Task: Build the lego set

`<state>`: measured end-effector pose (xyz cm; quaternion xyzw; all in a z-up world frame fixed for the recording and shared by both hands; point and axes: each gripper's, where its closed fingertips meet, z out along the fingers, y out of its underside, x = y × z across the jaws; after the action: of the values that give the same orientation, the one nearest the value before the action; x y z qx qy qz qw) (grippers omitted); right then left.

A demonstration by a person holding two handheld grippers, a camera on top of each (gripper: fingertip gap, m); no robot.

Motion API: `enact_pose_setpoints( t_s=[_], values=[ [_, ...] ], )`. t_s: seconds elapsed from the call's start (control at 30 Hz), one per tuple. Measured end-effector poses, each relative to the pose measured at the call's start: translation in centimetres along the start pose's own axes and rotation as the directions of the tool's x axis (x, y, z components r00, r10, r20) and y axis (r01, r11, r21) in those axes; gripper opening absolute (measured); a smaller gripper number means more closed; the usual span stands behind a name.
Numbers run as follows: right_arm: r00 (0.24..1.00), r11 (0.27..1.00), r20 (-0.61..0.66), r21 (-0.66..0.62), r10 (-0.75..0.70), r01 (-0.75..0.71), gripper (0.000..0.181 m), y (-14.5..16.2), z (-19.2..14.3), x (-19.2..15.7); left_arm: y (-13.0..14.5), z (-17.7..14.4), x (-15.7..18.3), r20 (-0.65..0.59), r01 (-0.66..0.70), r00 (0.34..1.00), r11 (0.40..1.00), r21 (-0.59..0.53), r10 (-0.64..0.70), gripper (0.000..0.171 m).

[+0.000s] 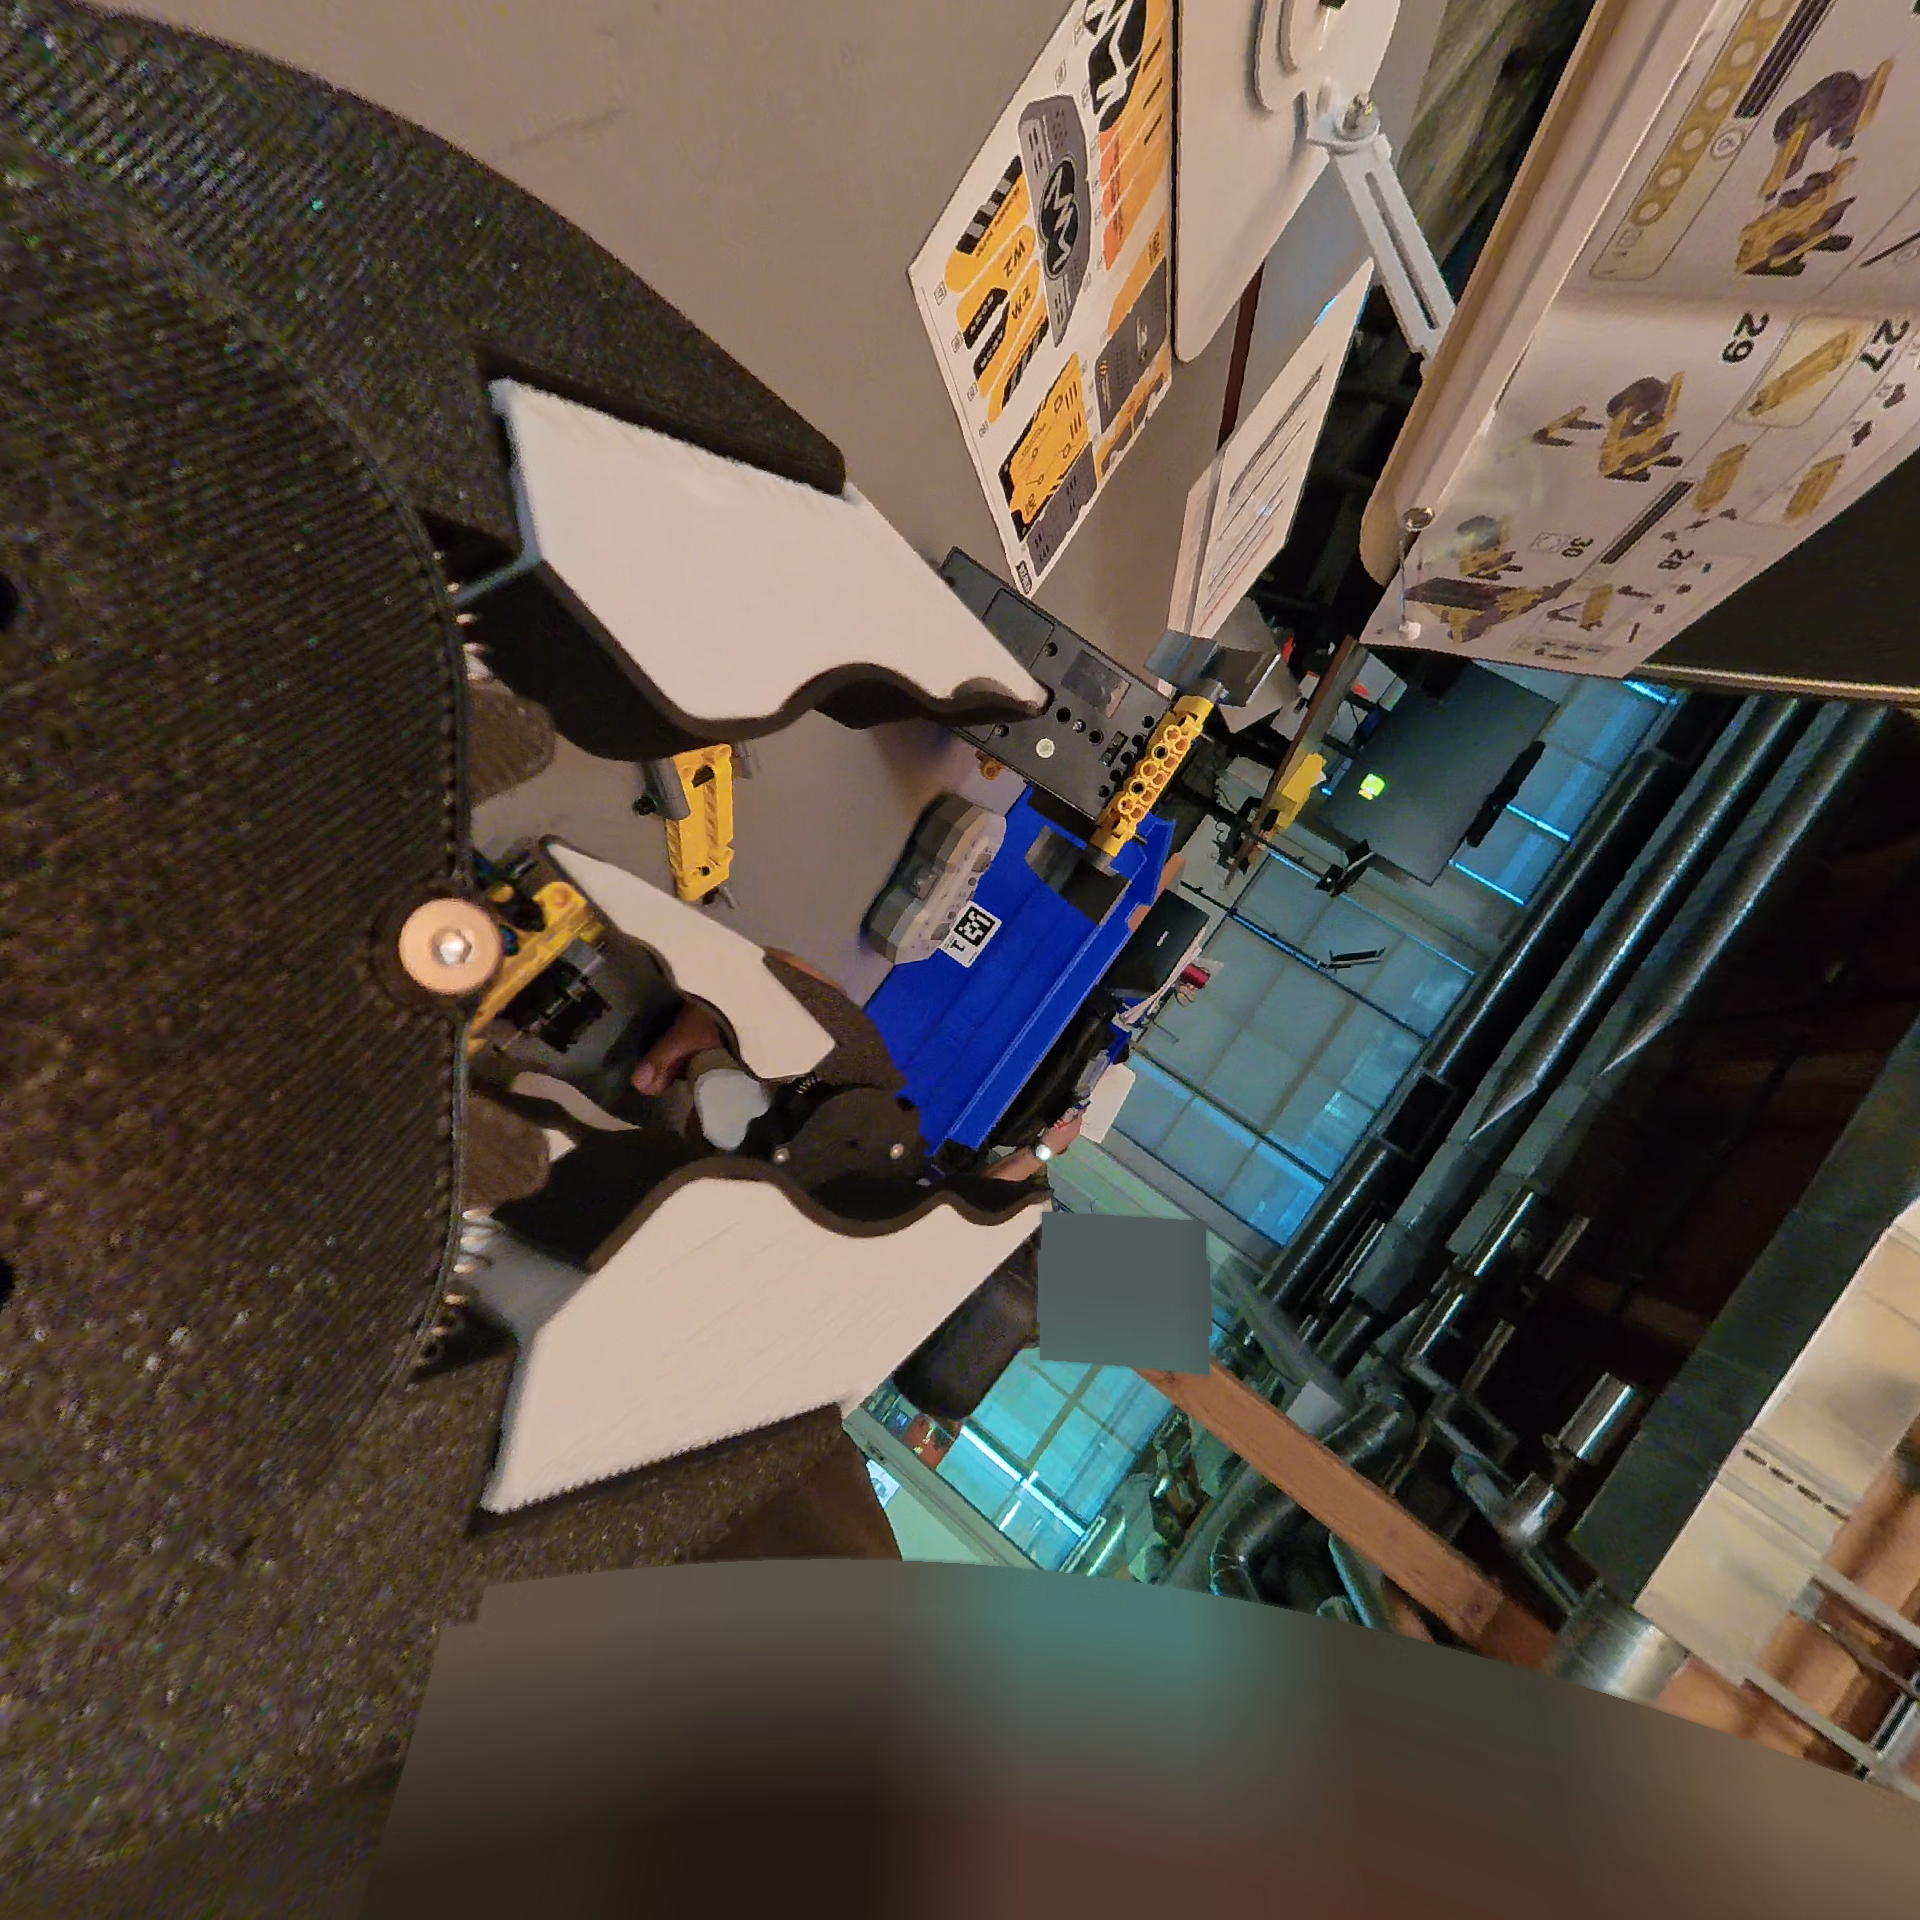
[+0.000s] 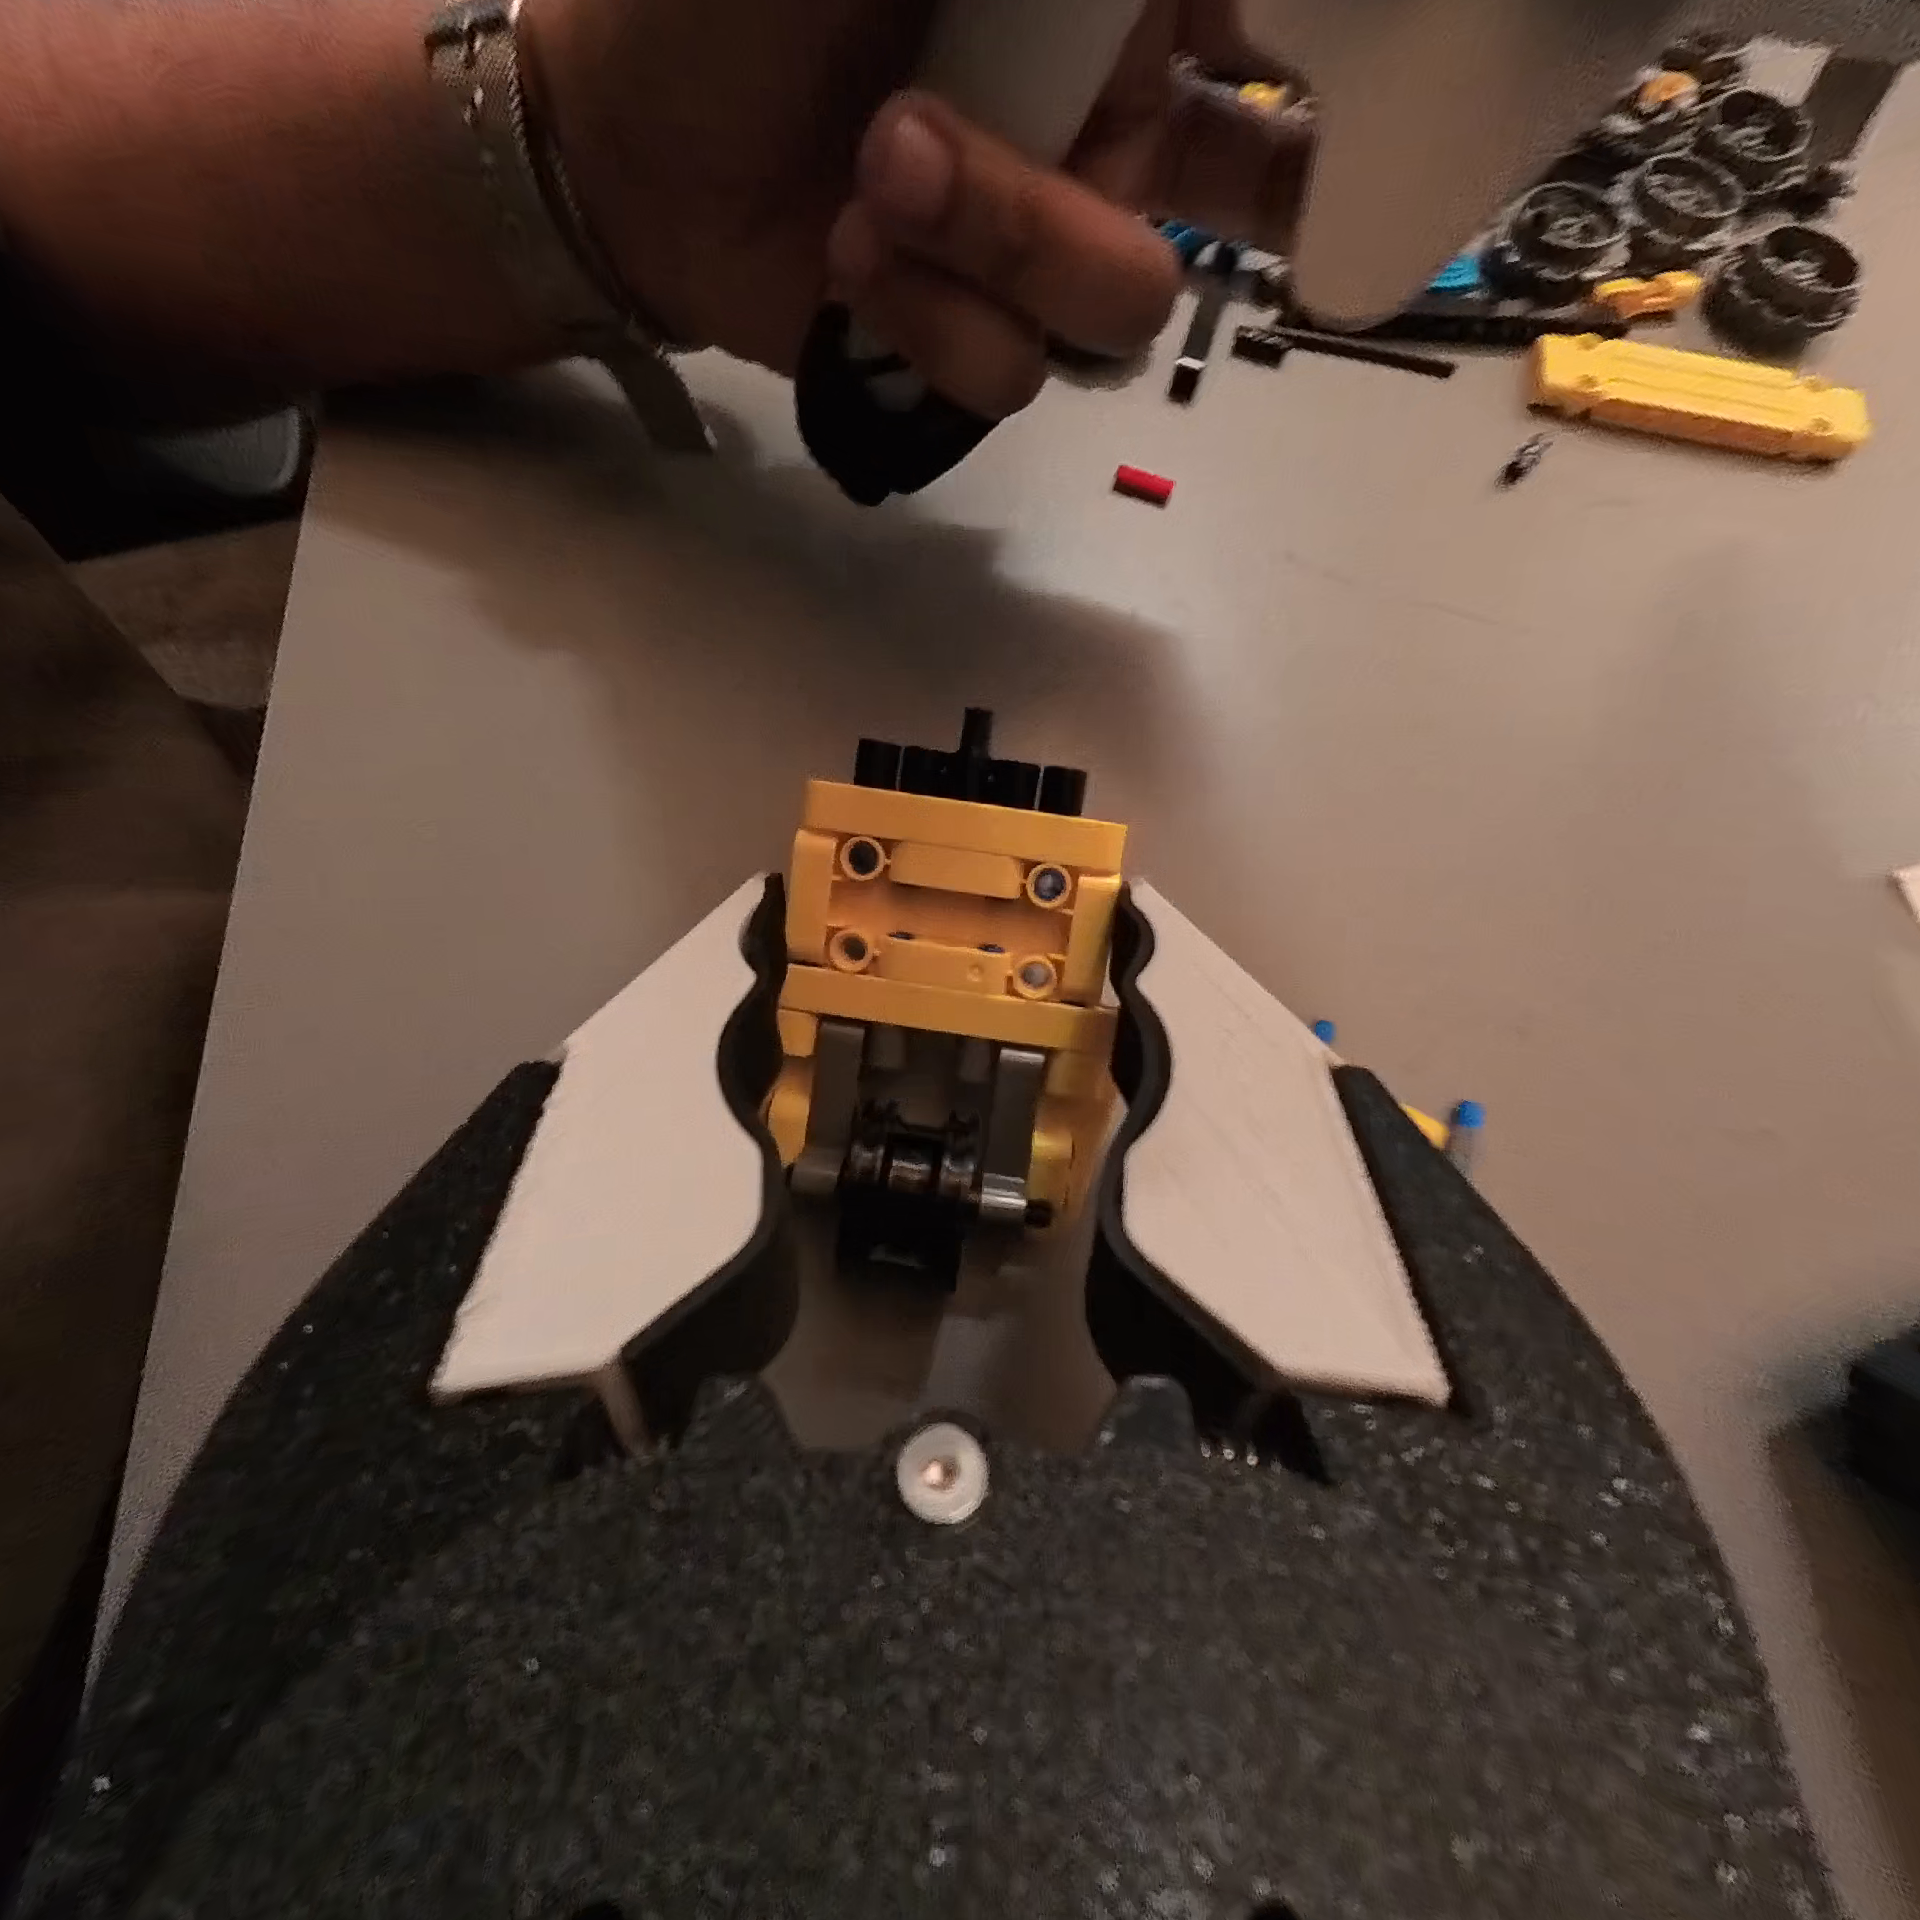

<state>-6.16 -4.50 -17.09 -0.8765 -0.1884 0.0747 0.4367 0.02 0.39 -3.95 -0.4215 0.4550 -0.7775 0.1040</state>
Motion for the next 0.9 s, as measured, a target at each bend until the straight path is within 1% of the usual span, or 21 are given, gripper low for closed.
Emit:
enact_pose_setpoints(
  t_s=[0.13,0.47,0.57,0.7,0.73,0.8,0.9],
  values=[
    [1.000,1.000,0.015,-0.014,0.001,0.000,0.063,0.3,0.3,-0.2,0.2,0.1,-0.1,0.001,0.002,1.000,1.000,-0.009,-0.002,0.082],
    [0.999,1.000,-0.023,-0.012,-0.023,0.023,0.063,0.3,0.1,0.1,0.7,0.2,-0.6,0.012,0.012,1.000,1.000,-0.022,-0.012,0.083],
    [1.000,1.000,-0.022,0.016,-0.015,0.015,0.065,-0.1,-0.3,0.2,0.8,0.3,-0.8,0.014,0.015,1.000,1.000,-0.025,-0.014,0.082],
    [1.000,0.995,-0.007,0.097,0.021,-0.020,0.069,-1.4,-1.4,0.4,0.9,0.3,-0.9,0.018,0.017,1.000,0.999,-0.029,-0.016,0.083],
    [0.999,0.993,-0.022,0.113,0.024,-0.022,0.069,-1.7,-1.8,0.9,1.0,0.3,-0.9,0.018,0.018,1.000,0.999,-0.030,-0.017,0.083],
    [0.995,0.992,-0.095,0.122,0.033,-0.021,0.069,-1.8,-3.0,2.6,1.0,0.3,-1.0,0.020,0.020,1.000,0.999,-0.031,-0.019,0.083],
    [0.968,0.996,-0.242,0.077,0.067,-0.050,0.066,-0.3,-4.7,6.2,1.0,0.3,-1.1,0.022,0.020,1.000,0.999,-0.029,-0.020,0.082]
  ],
)
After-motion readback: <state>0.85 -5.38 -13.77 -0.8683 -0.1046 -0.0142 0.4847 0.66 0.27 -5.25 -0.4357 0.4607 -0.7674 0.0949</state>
